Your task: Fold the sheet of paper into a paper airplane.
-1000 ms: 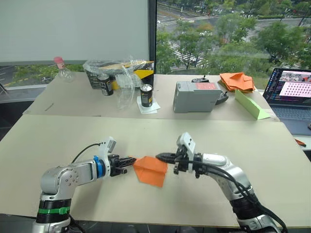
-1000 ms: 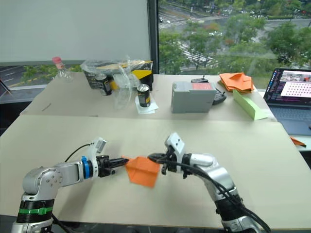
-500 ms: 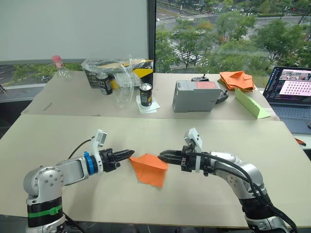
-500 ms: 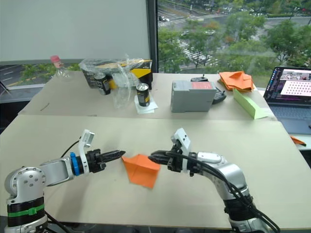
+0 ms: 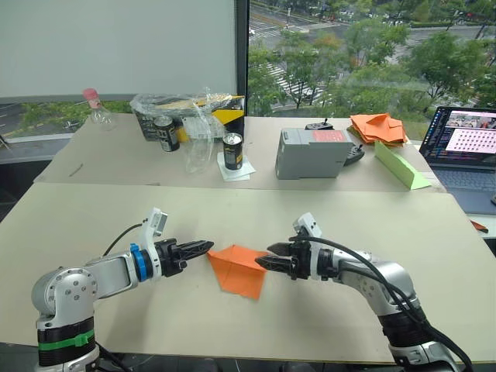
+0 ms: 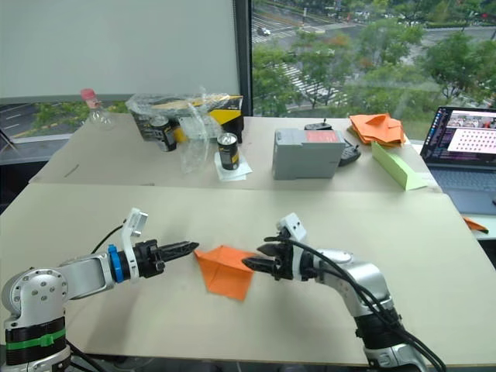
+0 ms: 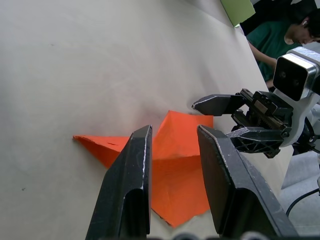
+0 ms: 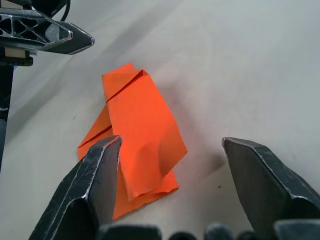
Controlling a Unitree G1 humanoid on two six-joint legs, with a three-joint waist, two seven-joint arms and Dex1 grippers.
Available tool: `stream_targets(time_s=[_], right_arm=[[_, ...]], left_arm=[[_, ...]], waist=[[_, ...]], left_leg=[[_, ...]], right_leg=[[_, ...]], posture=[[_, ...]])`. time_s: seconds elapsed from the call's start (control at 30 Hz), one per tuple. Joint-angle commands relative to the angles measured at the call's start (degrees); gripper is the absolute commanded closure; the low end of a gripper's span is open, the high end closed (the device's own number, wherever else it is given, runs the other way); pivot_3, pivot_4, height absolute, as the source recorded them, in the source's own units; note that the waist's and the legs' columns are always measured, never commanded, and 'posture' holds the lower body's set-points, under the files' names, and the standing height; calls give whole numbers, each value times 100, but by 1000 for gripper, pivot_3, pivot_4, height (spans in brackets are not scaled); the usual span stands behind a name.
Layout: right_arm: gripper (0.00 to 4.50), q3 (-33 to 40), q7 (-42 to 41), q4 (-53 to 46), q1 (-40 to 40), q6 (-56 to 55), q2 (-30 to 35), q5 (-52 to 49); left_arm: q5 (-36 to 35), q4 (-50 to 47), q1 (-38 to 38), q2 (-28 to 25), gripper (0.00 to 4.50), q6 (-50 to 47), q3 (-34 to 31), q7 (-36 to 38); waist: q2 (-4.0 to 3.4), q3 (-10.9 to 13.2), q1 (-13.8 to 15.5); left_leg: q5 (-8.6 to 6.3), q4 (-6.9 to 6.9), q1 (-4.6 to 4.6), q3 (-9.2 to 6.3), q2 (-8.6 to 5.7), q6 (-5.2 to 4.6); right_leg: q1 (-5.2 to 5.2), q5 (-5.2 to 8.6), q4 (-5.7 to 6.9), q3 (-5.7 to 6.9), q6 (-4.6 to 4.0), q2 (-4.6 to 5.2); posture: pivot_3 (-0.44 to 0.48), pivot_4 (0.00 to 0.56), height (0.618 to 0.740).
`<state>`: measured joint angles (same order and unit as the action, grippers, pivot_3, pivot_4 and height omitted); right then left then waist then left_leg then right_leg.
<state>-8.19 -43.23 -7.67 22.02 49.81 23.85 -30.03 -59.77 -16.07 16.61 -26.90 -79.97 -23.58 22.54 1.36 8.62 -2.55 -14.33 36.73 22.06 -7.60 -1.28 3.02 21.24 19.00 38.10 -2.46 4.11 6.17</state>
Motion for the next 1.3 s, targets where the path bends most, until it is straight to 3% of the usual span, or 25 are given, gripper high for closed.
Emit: stream_targets(time_s=[0.03, 0.53, 0.63, 0.9, 1.13, 1.3], right_arm=[[940, -22, 61, -27, 104, 82, -37, 11], [940, -180, -27, -88, 188, 332, -152, -86], [1714, -201, -47, -104, 192, 320, -151, -82], [4478, -211, -52, -97, 247, 323, -195, -90], [4478, -93, 12, -267, 293, 223, -232, -114], [4478, -156, 172, -335, 506, -1314, -238, 675]], left_arm=[[-119, -158, -13, -57, 2982, 113, -23, -22], [-131, -164, -61, -62, 2982, 161, -9, -97], [-134, -159, -64, -55, 2982, 168, -8, -112], [-169, -157, -89, -53, 2982, 203, 19, -157], [-220, -148, -107, -57, 2982, 221, 23, -212], [-238, -110, -106, -62, 2982, 224, -3, -234]], waist=[[0, 0, -3], [0, 0, -12], [0, 0, -8], [0, 0, -8], [0, 0, -5], [0, 0, -10]], left_leg=[[0, 0, 0, 0, 0, 0], [0, 2, -2, 1, 0, 0], [0, 2, -2, 1, 0, 0], [0, 4, -1, 0, 0, 0], [0, 6, -1, 1, 0, 0], [0, 7, -1, 1, 0, 1]], right_leg=[[0, 0, 0, 0, 0, 0], [0, 0, 4, -1, 0, 0], [0, 0, 5, 0, 0, 0], [0, 0, 5, 0, 0, 0], [0, 0, 7, -1, 0, 0], [1, 0, 8, -1, 0, 0]], posture=[[0, 150, 740], [0, 150, 740], [0, 150, 740], [0, 150, 740], [0, 150, 740], [0, 150, 740]])
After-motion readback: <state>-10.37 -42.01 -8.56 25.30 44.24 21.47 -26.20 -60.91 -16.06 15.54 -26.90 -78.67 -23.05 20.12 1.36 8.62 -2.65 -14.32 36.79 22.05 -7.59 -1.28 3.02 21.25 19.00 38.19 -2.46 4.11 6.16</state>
